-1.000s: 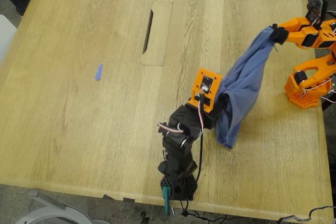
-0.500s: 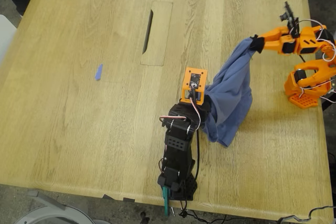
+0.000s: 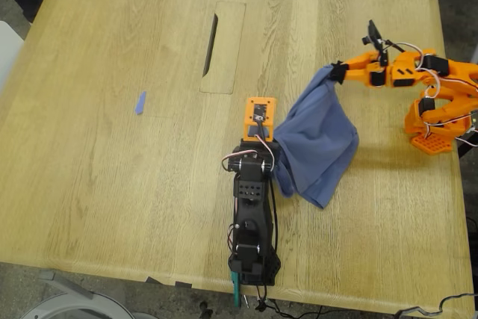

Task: Fold a T-shirt

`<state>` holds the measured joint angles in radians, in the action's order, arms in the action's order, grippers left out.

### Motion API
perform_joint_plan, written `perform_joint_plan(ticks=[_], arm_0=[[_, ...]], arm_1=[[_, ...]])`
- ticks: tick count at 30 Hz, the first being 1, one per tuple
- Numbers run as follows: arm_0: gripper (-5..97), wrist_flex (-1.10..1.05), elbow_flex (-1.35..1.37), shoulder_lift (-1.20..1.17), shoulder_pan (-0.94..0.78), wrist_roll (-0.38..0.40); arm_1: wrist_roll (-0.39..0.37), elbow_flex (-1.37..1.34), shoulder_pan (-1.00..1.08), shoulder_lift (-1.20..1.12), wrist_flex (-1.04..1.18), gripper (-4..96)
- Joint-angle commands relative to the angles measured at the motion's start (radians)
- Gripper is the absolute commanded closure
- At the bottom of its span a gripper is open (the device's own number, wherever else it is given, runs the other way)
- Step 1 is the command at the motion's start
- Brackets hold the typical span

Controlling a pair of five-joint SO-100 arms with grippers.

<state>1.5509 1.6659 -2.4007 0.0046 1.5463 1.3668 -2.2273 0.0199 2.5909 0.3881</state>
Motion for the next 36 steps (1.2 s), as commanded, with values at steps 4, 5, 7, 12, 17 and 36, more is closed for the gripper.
perform_joint_plan(ticks=[4,5,7,12,17,36], arm_0=[[92,-0.232,0.101,0.037,-0.11,-0.018],[92,-0.265,0.123,0.041,-0.123,-0.02],[92,-0.337,0.172,0.051,-0.141,-0.021],[92,-0.538,0.255,0.109,-0.158,-0.023],[92,-0.738,0.265,0.222,-0.164,-0.021],[92,-1.292,0.264,0.552,-0.347,-0.032]], arm_1=[[-0.002,-0.063,0.087,-0.074,-0.173,91.3],[-0.002,-0.072,0.1,-0.094,-0.206,91.3],[0.002,-0.084,0.129,-0.133,-0.262,91.3],[0.005,-0.074,0.176,-0.281,-0.397,91.3],[0.017,-0.008,0.198,-0.453,-0.48,91.3],[0.034,0.517,0.345,-1.097,-0.535,91.3]])
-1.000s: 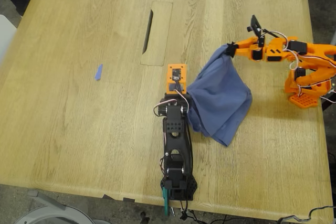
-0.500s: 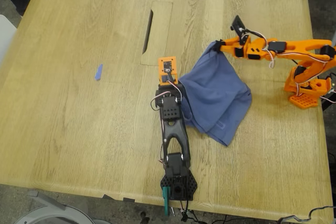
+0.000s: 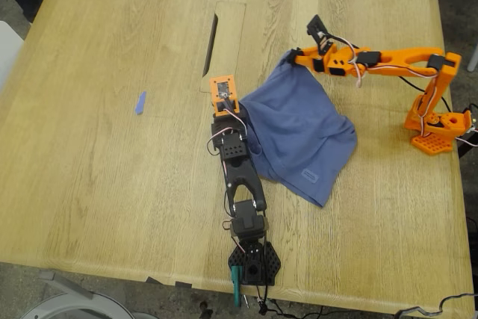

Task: Fold a T-shirt

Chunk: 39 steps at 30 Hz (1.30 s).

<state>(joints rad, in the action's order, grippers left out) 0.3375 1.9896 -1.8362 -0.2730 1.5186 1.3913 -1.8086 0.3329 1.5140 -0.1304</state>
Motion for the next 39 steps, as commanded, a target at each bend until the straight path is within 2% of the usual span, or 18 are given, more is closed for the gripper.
perform_joint_plan(ticks=[1,9,26,39], arm_0=[[92,-0.1,-0.069,0.009,-0.078,-0.005],[92,-0.236,-0.152,0.17,-0.14,-0.006],[92,-0.425,-0.522,0.535,-0.224,-0.015],[92,-0.543,-0.63,0.657,-0.261,-0.023]], arm_1=[[0.009,0.121,0.037,-0.046,-0.015,91.3],[0.018,0.305,0.101,-0.239,-0.006,91.3],[0.023,0.715,0.212,-0.551,0.002,91.3],[0.011,0.936,0.258,-0.739,-0.003,91.3]])
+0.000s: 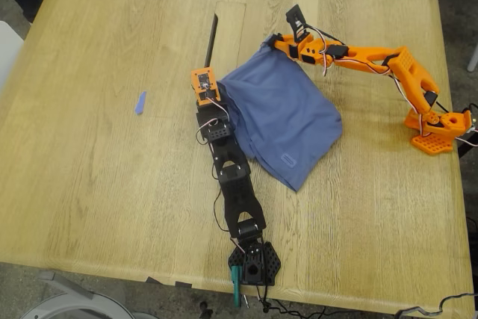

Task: Fold a T-shirt

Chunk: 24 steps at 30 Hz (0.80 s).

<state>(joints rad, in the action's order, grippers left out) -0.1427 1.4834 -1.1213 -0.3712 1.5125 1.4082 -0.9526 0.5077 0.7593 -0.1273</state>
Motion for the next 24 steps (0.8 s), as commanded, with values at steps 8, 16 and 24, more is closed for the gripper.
perform_joint_plan(ticks=[8,16,24], arm_0=[[92,-0.081,-0.135,-0.127,-0.17,-0.023],[92,0.094,-0.089,-0.316,-0.149,-0.029],[92,0.351,-0.009,-0.555,-0.146,-0.028]], arm_1=[[0.0,0.215,0.084,-0.034,-0.014,91.3],[0.003,0.253,0.075,0.032,0.061,91.3],[0.003,0.37,0.077,0.092,0.261,91.3]])
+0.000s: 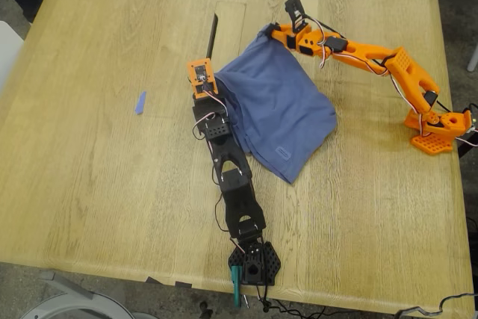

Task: Fold a T-shirt

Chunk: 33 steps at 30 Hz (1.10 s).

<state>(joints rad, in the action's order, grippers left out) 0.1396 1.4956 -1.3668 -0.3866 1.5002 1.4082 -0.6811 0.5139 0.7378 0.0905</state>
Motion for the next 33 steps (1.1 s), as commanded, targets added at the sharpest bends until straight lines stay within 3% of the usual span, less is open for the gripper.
perform_joint_plan(ticks=[1,23,33], arm_0=[[92,0.104,-0.017,-0.337,-0.13,-0.015],[92,0.669,0.221,-0.845,0.011,0.008],[92,0.879,0.244,-0.973,0.16,0.023]], arm_1=[[0.005,0.127,0.072,0.117,0.086,91.3],[-0.009,0.758,-0.008,0.129,1.212,91.3],[-0.021,0.822,-0.08,0.213,1.525,91.3]])
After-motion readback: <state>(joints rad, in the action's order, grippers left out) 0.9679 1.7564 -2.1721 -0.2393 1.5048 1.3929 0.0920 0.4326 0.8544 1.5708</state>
